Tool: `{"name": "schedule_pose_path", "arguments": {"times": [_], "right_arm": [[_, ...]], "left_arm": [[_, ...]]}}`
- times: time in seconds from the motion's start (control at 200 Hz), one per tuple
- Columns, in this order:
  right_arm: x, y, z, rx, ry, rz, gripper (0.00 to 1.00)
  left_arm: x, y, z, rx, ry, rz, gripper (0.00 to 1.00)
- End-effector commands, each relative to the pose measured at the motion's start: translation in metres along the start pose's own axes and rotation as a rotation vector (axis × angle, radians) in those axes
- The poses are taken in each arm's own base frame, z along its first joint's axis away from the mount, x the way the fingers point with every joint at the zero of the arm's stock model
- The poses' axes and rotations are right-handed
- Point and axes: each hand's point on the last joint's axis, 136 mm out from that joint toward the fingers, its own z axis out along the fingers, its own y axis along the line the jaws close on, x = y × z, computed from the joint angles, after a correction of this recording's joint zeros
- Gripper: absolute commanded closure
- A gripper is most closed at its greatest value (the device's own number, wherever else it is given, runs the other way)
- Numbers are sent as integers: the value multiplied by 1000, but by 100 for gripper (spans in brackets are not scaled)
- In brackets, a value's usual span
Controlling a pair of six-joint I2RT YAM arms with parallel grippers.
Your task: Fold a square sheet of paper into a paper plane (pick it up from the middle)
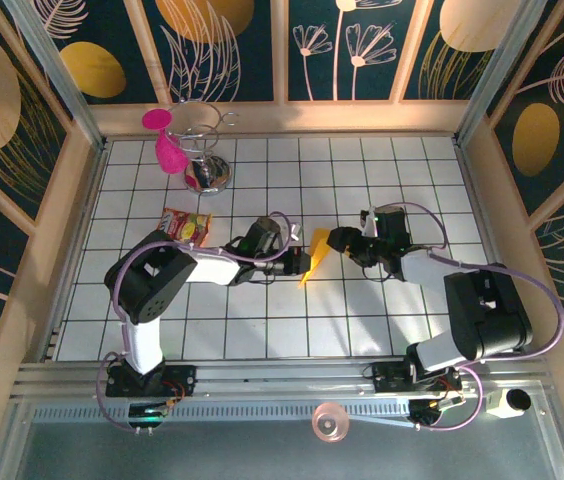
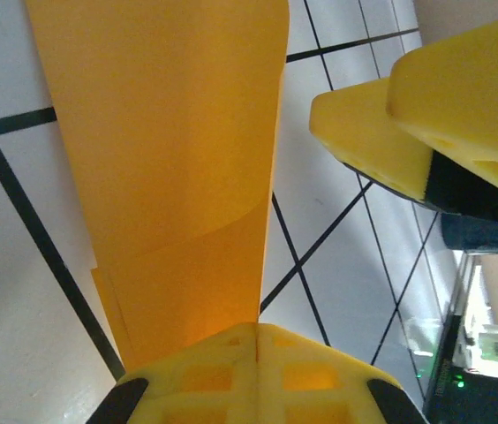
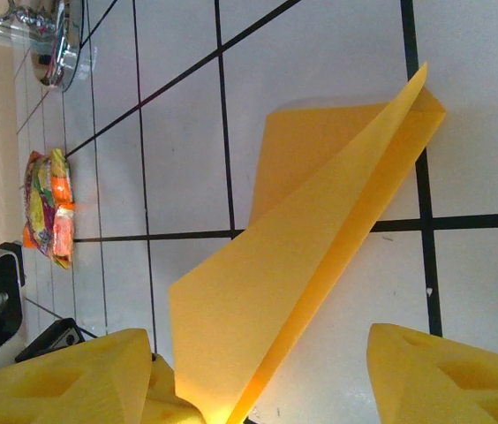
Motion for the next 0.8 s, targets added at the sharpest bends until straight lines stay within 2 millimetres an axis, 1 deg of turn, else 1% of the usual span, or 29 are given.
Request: {"name": "schedule_pose_path", "arguments": {"times": [0.0,0.125,0.205,0.43,0.796], "right_arm": [[1,-2,4,-12,12,-38,34],[2,-4,8,-14,22,-39,35],[1,-4,11,-19,33,-39,34],[4,-9,21,-11,67,-16,34],[6,-6,29,-6,99,-30,37]], "left_arm": [[-2,-13,-2,108,-9,-89,100],[2,-10,-2,132,-6,-140,100],[3,-14,-3,174,-8,-168,100],[2,-15,-7,204,-24,-214,100],[7,2,-5,190,-23,-299,100]]}}
